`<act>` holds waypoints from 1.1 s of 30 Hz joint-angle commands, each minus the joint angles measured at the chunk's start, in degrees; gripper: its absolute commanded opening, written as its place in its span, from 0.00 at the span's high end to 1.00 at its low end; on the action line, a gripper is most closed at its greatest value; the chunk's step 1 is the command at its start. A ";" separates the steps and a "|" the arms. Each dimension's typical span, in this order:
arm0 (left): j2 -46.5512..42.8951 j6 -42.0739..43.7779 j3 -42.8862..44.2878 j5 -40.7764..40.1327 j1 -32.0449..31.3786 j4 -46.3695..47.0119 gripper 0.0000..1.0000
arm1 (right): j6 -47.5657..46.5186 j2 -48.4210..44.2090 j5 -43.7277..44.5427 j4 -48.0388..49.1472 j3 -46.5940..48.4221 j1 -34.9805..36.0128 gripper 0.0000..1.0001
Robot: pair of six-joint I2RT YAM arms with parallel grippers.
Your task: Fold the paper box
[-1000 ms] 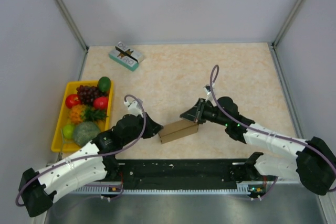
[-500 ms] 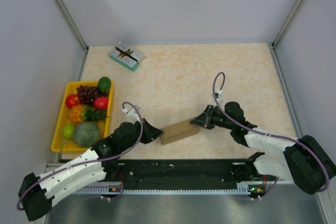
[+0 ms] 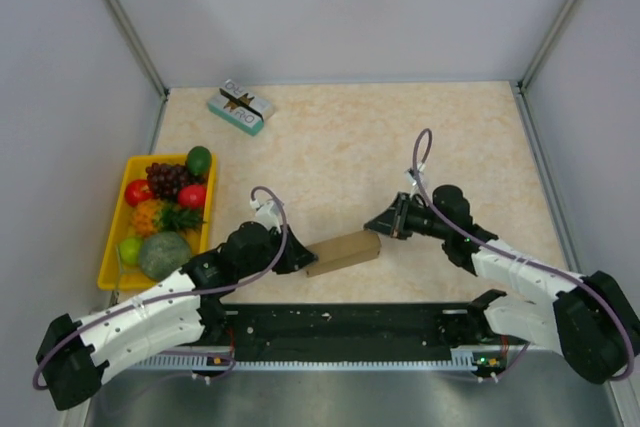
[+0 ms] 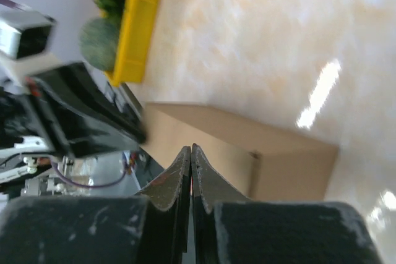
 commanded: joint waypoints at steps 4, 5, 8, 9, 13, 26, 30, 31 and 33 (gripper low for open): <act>-4.73 -3.79 -12.87 -1.46 -0.27 2.98 0.79 | 2.25 7.16 -1.82 12.29 -11.49 -0.73 1.00; -4.99 -3.01 -12.79 -1.72 -0.19 1.68 0.78 | 1.72 6.99 -1.65 10.97 -11.14 -0.64 1.00; -5.17 0.15 -8.14 -2.69 -0.27 -2.18 0.75 | -0.30 2.53 -1.56 3.45 -7.19 -0.73 1.00; -5.00 0.95 -4.47 -2.86 -0.19 -4.98 0.75 | -1.70 1.02 -1.03 0.79 -4.13 -0.73 1.00; -5.43 3.76 3.64 -3.31 -0.19 -10.02 0.71 | -3.12 -3.47 -0.67 -6.35 1.43 -0.47 1.00; -3.32 -1.68 -10.40 -1.72 -0.19 1.75 0.71 | 7.96 10.30 -3.14 21.77 -10.77 5.69 1.00; -5.77 -1.33 -10.52 -3.75 -0.27 -2.01 0.71 | 7.08 11.38 -3.49 21.16 -10.61 5.42 1.00; -6.48 -0.81 -9.37 -3.75 -0.19 -3.33 0.71 | 6.55 10.68 -3.58 19.59 -9.74 5.33 1.00; -8.15 0.51 -5.33 -6.38 -0.19 -6.75 0.70 | 4.27 6.91 -2.53 12.05 -6.40 5.33 1.00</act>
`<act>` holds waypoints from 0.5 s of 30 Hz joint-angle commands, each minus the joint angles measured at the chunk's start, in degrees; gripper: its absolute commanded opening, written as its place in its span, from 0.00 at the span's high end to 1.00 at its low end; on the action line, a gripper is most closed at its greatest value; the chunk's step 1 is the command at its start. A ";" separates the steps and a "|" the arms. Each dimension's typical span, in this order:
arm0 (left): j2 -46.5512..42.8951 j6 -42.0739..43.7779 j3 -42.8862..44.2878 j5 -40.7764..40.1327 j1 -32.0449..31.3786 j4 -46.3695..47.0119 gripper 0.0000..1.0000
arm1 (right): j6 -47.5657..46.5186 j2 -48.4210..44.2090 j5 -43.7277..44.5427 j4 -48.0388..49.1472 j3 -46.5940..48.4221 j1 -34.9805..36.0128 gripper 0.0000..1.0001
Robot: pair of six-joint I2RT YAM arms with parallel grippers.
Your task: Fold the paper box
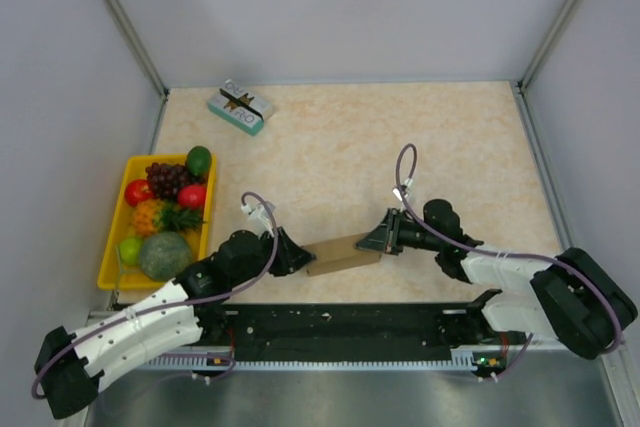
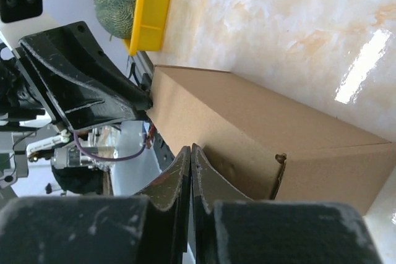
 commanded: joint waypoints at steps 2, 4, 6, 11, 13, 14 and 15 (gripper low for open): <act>-2.00 4.27 5.53 -5.53 -0.14 -13.98 0.69 | -6.45 -6.28 3.25 -15.39 6.18 -0.02 1.00; -2.35 5.07 9.05 -6.41 -0.14 -16.36 0.65 | -7.60 -10.07 3.52 -18.85 9.17 -0.72 1.00; -2.70 5.69 11.15 -6.68 -0.14 -17.68 0.55 | -9.62 -13.04 3.96 -24.72 11.37 -0.99 1.00; -4.19 3.50 13.45 -10.53 -0.06 -23.82 0.24 | -21.12 -17.54 13.88 -47.22 18.57 -0.99 0.66; -4.46 1.83 14.93 -11.77 0.03 -25.50 0.10 | -22.80 -17.73 16.17 -55.58 20.69 -1.16 0.45; -4.29 1.39 15.47 -12.39 0.03 -27.42 0.07 | -24.55 -17.20 16.26 -58.04 22.79 -1.17 0.41; -3.59 0.86 16.17 -12.91 0.64 -28.31 0.06 | -25.35 -16.24 15.66 -59.72 23.59 -1.17 0.36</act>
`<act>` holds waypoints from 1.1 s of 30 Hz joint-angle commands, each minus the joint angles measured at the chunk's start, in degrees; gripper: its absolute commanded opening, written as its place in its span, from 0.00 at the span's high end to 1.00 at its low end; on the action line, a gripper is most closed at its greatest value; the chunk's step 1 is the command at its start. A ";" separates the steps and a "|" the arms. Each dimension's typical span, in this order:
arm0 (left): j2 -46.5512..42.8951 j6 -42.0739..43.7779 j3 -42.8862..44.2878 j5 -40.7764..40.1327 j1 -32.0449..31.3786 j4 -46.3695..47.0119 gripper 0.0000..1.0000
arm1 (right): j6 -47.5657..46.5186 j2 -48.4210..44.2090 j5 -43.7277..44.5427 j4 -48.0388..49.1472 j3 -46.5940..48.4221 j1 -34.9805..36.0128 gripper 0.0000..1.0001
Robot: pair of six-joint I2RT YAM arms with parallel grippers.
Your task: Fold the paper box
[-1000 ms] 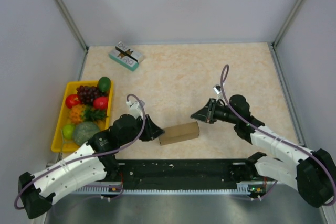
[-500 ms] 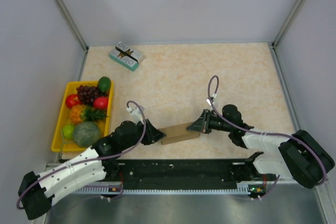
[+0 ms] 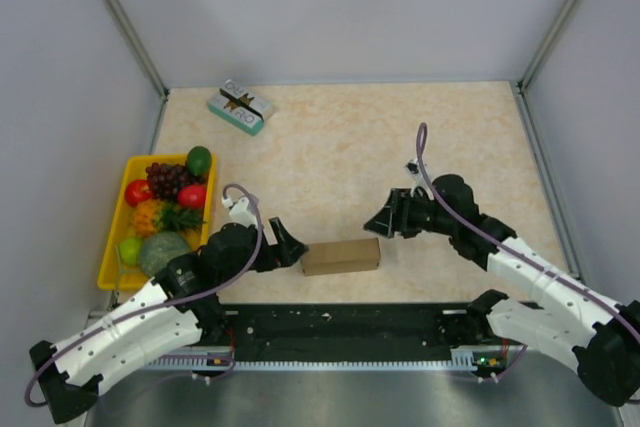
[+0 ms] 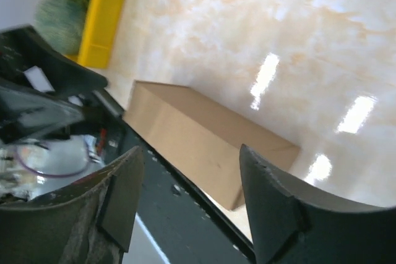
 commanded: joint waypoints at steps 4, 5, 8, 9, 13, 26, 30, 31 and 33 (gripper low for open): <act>5.76 2.01 5.67 4.38 4.48 -4.13 0.09 | -10.95 4.39 0.23 -20.50 7.30 -0.55 0.30; 9.09 3.25 6.02 7.63 5.62 -2.37 0.18 | -11.56 4.92 -0.91 -20.50 7.30 -0.64 0.30; 15.42 7.12 6.20 15.92 9.32 -0.78 0.37 | -12.87 6.50 -4.34 -20.50 7.13 -1.17 0.30; 16.67 8.09 6.02 17.58 10.02 0.71 0.37 | -13.23 7.12 -4.96 -20.24 6.95 -1.17 0.31; 20.98 11.43 5.41 25.22 10.03 5.20 0.38 | -14.46 9.05 -10.48 -16.99 5.72 -1.26 0.36; 27.67 15.92 7.78 25.07 10.12 6.09 0.47 | -14.55 14.42 -12.00 -9.69 5.02 -1.26 0.67; 26.44 18.73 10.15 21.56 10.12 5.21 0.52 | -15.87 12.32 -9.72 -8.55 5.54 -1.26 0.73; 26.17 20.04 10.76 20.07 10.12 5.47 0.53 | -16.13 11.70 -8.50 -8.29 5.72 -1.17 0.74; 25.29 21.97 11.73 18.57 10.03 7.74 0.55 | -16.66 9.68 -6.56 -6.53 6.16 -0.91 0.76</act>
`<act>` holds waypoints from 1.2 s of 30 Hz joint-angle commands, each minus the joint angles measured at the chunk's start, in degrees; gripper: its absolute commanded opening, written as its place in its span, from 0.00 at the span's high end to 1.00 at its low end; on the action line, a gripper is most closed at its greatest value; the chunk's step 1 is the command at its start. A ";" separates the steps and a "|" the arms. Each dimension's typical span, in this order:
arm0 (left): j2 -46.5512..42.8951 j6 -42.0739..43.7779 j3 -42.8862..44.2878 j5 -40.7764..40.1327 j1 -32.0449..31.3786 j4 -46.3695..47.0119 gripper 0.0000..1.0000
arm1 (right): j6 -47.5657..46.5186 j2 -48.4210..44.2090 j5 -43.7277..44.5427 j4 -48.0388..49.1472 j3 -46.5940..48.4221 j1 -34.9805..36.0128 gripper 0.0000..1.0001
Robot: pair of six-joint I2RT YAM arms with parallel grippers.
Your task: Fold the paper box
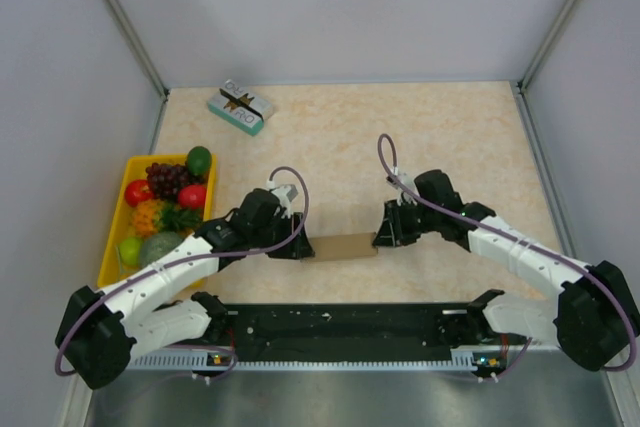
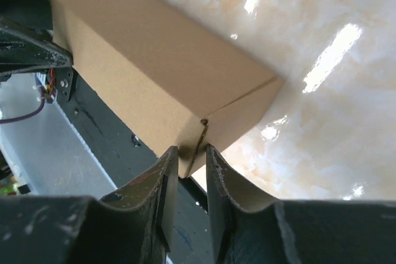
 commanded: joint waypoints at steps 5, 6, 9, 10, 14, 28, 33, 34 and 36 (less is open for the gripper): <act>-1.48 9.45 5.18 -7.12 -1.27 13.73 0.57 | -5.00 -5.48 6.93 12.32 2.78 2.57 0.77; -1.22 10.85 5.01 -8.61 -1.62 15.48 0.57 | -5.62 -5.66 9.64 13.91 2.34 3.10 0.77; 1.15 11.65 3.43 -10.83 -1.98 22.60 0.57 | -6.94 -3.83 14.74 21.28 -0.99 3.46 0.77; 3.33 11.66 1.95 -10.83 -1.98 27.14 0.58 | -8.33 -3.38 17.03 23.22 -3.35 3.80 0.77; 9.76 10.26 0.35 -12.23 -3.03 31.76 0.58 | -9.75 -1.88 25.65 33.51 -11.01 7.92 0.77; -10.75 -3.36 -6.68 -19.79 -6.20 12.43 0.08 | 1.58 -16.12 47.19 1.55 -7.35 21.04 0.37; -23.08 -6.18 -5.01 -21.28 -6.11 2.24 0.06 | -3.76 -10.86 36.40 -1.54 -0.75 22.61 0.24; -27.11 -6.71 -3.97 -21.89 -6.11 -1.34 0.07 | -8.21 -8.50 38.74 -1.54 1.35 24.27 0.22; -31.78 -8.02 -3.17 -24.44 -6.11 -4.79 0.08 | -13.77 -5.76 46.62 -1.98 3.82 30.51 0.20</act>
